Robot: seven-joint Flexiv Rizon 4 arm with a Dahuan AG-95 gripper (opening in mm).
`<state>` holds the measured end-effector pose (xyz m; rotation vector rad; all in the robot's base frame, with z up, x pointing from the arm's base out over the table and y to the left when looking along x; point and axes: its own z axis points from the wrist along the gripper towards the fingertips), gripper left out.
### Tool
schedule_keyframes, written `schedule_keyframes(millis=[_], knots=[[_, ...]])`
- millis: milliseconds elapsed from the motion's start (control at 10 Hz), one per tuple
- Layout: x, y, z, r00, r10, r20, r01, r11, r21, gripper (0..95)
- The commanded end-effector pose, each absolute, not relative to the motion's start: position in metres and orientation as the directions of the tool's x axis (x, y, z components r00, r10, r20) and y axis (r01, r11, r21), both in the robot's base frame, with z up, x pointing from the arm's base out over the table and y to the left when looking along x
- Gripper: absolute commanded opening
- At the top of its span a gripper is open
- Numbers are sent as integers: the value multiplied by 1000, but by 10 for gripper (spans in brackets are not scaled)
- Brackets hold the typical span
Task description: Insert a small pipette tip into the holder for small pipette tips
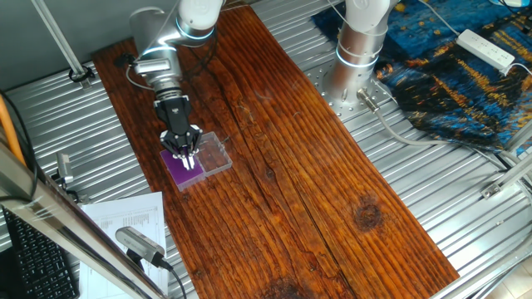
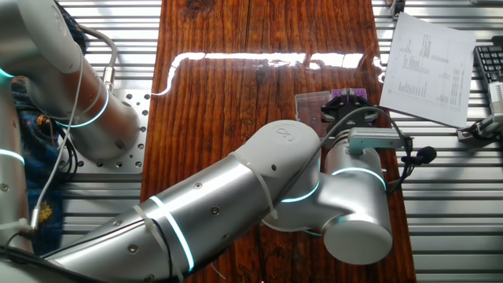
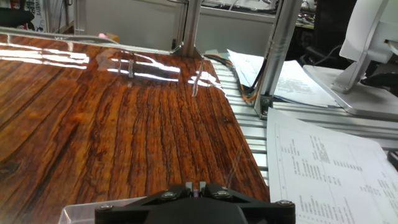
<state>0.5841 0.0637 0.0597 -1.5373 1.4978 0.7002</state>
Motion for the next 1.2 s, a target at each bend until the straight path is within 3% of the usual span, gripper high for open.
schedule_keyframes(millis=[100, 1200], knots=[[585, 63, 58, 128, -496, -859, -978, 83, -194, 0], [588, 61, 64, 123, -480, -869, -978, 87, -187, 0]])
